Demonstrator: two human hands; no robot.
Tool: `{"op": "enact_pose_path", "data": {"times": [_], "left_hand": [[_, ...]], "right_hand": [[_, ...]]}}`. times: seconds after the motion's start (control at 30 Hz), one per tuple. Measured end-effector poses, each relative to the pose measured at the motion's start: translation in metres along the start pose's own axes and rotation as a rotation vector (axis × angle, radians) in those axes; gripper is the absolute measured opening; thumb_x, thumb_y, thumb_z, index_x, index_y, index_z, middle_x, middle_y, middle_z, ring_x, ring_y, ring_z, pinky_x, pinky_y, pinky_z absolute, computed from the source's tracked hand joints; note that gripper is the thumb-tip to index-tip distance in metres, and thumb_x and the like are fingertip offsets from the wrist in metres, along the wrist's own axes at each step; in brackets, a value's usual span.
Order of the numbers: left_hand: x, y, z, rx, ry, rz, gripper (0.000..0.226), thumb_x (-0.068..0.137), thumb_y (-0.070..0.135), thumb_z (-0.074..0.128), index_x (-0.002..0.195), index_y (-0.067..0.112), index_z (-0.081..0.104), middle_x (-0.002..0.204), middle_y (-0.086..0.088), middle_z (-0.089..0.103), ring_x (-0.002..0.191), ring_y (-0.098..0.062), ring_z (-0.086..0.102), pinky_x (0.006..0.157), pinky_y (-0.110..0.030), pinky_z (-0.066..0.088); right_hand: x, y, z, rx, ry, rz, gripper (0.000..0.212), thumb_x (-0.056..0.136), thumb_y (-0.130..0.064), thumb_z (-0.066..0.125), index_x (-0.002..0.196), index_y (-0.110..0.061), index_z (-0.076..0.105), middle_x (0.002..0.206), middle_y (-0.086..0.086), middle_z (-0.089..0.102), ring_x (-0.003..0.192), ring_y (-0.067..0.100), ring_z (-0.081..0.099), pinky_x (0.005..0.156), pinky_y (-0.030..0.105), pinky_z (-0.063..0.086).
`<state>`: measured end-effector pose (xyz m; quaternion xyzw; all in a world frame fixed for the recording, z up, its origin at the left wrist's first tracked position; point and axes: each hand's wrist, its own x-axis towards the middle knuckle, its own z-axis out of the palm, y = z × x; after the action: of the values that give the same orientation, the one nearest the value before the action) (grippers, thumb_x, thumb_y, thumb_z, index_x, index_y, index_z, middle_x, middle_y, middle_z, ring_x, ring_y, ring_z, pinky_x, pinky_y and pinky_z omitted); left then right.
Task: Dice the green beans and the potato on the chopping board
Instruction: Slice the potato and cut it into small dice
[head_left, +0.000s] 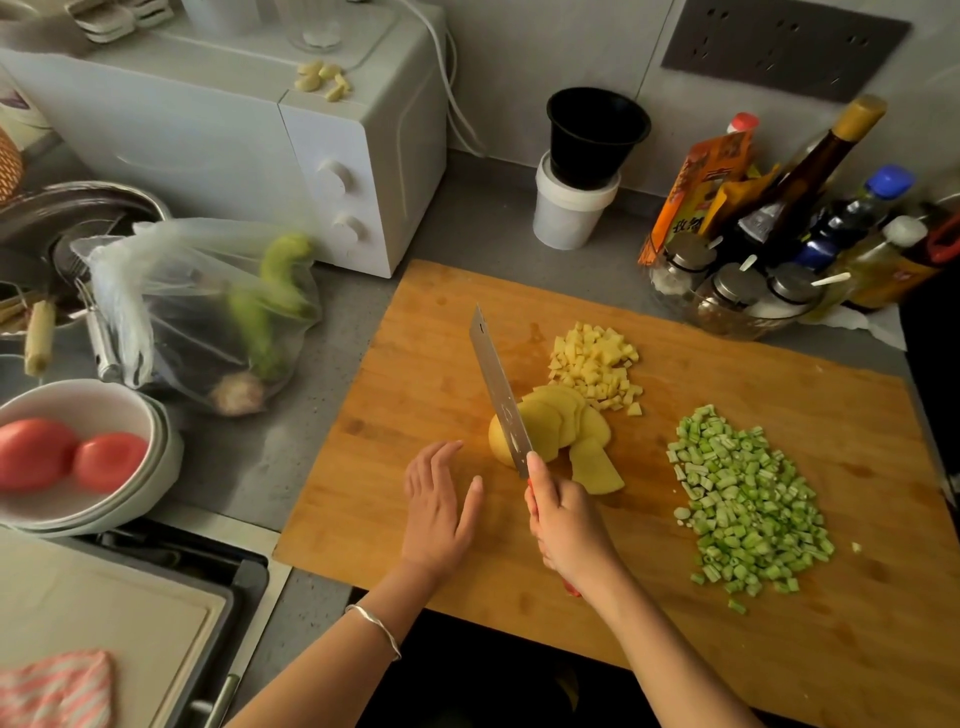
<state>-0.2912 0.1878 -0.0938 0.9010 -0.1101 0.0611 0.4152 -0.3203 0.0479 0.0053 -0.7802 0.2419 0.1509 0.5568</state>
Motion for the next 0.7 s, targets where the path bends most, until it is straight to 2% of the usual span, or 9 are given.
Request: {"op": "enact_pose_path", "data": {"times": [0.13,0.27,0.37,0.57,0.7], "left_hand": [[0.002,0.002,-0.002,0.024,-0.022,0.008,0.048,0.096,0.047,0.031,0.137,0.021,0.032,0.132,-0.002,0.039,0.127,-0.015,0.034,0.11,-0.037,0.021],[0.004,0.0,-0.001,0.117,-0.083,0.017,0.063,0.096,0.056,0.022,0.149,0.022,0.022,0.154,0.005,0.023,0.145,-0.015,0.01,0.118,-0.039,0.003],[0.005,0.0,0.0,0.14,-0.089,-0.002,0.069,0.094,0.063,0.017,0.151,0.024,0.016,0.157,0.007,0.014,0.147,-0.015,-0.001,0.118,-0.041,-0.004],[0.003,0.004,-0.003,-0.005,0.07,-0.1,0.067,0.094,0.06,0.025,0.147,0.02,0.021,0.153,-0.001,0.022,0.146,-0.018,0.008,0.118,-0.04,-0.004],[0.003,0.005,-0.004,-0.027,0.101,-0.119,0.066,0.094,0.062,0.024,0.145,0.02,0.023,0.151,-0.001,0.024,0.145,-0.017,0.01,0.118,-0.036,-0.007]], "right_hand": [[0.0,0.001,0.003,-0.117,0.042,-0.046,0.052,0.097,-0.058,0.03,0.057,-0.025,0.04,0.036,-0.01,0.038,0.044,0.012,0.035,0.051,0.027,0.028],[-0.001,-0.001,0.004,-0.174,0.061,-0.061,0.05,0.098,-0.056,0.029,0.058,-0.029,0.039,0.047,-0.008,0.04,0.049,0.01,0.039,0.052,0.025,0.03],[0.0,-0.003,0.006,-0.219,0.062,-0.063,0.051,0.099,-0.057,0.028,0.059,-0.026,0.041,0.052,-0.007,0.043,0.052,0.011,0.042,0.051,0.025,0.031],[0.002,-0.006,0.008,-0.245,0.058,-0.063,0.049,0.101,-0.053,0.027,0.062,-0.027,0.042,0.053,-0.007,0.043,0.051,0.009,0.043,0.046,0.022,0.027],[0.008,-0.004,0.012,-0.27,0.067,-0.034,0.052,0.101,-0.053,0.026,0.06,-0.025,0.041,0.054,-0.007,0.043,0.052,0.01,0.042,0.045,0.021,0.025]]}}
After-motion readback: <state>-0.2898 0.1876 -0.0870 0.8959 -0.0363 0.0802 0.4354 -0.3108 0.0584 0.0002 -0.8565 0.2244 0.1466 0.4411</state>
